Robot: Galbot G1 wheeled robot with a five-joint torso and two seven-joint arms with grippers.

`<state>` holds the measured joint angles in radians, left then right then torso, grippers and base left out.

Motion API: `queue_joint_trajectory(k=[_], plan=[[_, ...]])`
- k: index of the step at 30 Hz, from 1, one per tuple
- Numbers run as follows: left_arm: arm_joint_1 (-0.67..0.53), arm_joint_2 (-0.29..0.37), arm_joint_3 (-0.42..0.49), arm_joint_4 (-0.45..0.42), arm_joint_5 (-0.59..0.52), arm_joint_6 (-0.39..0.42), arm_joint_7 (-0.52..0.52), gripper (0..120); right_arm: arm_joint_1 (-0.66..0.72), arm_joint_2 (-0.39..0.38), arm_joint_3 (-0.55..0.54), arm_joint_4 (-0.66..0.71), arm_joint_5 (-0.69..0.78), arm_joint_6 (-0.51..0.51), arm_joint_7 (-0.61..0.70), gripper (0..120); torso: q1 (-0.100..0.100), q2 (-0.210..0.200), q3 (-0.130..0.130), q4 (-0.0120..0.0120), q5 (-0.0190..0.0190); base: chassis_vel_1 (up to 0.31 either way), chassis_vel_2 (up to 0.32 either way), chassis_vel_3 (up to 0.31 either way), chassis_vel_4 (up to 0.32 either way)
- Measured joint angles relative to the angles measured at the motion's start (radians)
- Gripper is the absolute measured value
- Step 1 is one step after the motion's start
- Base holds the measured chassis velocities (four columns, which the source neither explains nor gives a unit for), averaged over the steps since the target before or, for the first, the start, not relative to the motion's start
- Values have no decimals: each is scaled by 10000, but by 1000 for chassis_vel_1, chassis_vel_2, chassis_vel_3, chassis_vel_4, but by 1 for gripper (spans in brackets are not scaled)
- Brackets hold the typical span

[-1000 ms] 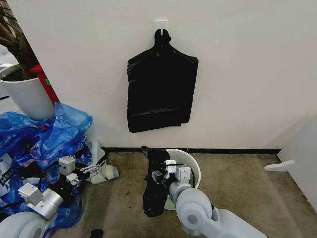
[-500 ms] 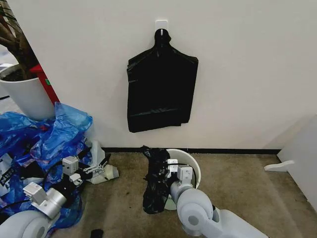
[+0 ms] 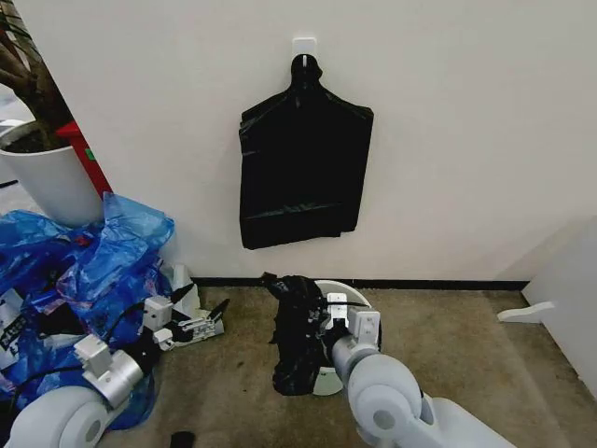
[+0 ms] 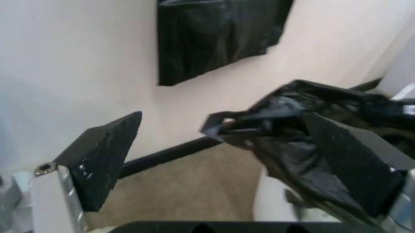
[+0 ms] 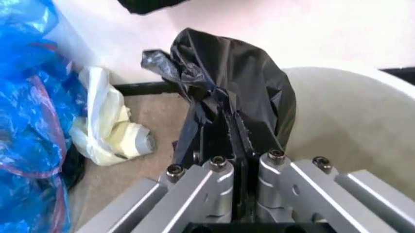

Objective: Place the garbage bag over the trash bin.

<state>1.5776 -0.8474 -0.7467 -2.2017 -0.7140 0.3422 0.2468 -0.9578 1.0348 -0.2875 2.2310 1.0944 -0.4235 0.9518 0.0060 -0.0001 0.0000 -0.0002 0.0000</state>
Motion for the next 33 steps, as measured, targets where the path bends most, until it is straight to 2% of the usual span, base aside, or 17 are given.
queue_joint_trajectory(k=[1,2,4,7,8,12,13,14,15,17,20,22,23,25,27,33], plan=[[-122,129,13,-63,-185,238,-255,100,0,-1,7,16,-1,0,-8,0,0,0,0,-1,-2,0,0,0,0],[-624,550,84,-295,-996,1106,-1225,100,-9,0,28,58,-29,3,-37,0,0,0,0,-2,3,0,0,0,0],[-1274,938,283,-531,-2110,2043,-2271,100,-58,22,27,64,-173,58,-99,0,0,2,0,0,4,0,0,0,0],[-2560,1291,1293,-795,-4323,3168,-4248,100,-163,112,-85,104,-411,289,-137,0,0,2,0,-3,3,0,0,0,0],[-2560,1291,1293,-795,-4323,3168,-4248,100,-163,112,-85,104,-411,289,-137,0,0,2,0,-3,3,0,0,0,0],[-3762,1315,2845,-834,-5774,3583,-6037,100,-260,154,-185,214,-339,513,-117,0,0,2,0,-2,-4,0,0,0,0],[-4217,1217,3465,-753,-6089,3654,-6545,100,-292,164,-204,215,-325,603,-144,0,0,2,0,-3,7,0,0,0,0],[-4386,1163,3708,-702,-6172,3678,-6701,100,-295,167,-208,215,-325,622,-151,0,0,2,0,-1,5,0,0,0,0],[-4892,978,4366,-534,-6312,3699,-7160,100,-297,174,-220,214,-323,659,-168,0,0,1,1,0,-4,0,0,0,0],[-5140,880,4691,-457,-6418,3691,-7457,100,-291,177,-231,209,-320,665,-181,0,0,2,0,0,2,0,0,0,0],[-5824,505,5696,-361,-7151,3699,-8785,100,-223,201,-273,157,-302,667,-198,0,0,1,1,-1,-3,0,0,0,0],[-6108,360,6130,-243,-7374,3772,-9372,100,-181,219,-275,104,-297,667,-224,0,0,2,-1,-1,8,0,0,0,0],[-6108,360,6130,-243,-7374,3772,-9372,100,-181,219,-275,104,-297,667,-224,0,0,2,-1,-1,8,0,0,0,0],[-6388,216,6671,-51,-7464,3877,-9901,100,-149,231,-253,76,-283,668,-253,0,0,1,0,1,-2,0,0,0,0],[-6605,66,7063,84,-7688,3931,-10517,100,-138,218,-221,77,-248,667,-282,0,0,2,-1,-1,4,0,0,0,0],[-6888,-214,7559,322,-7895,3978,-10963,100,-168,181,-157,144,-219,667,-302,0,0,1,0,0,1,0,0,0,0]])
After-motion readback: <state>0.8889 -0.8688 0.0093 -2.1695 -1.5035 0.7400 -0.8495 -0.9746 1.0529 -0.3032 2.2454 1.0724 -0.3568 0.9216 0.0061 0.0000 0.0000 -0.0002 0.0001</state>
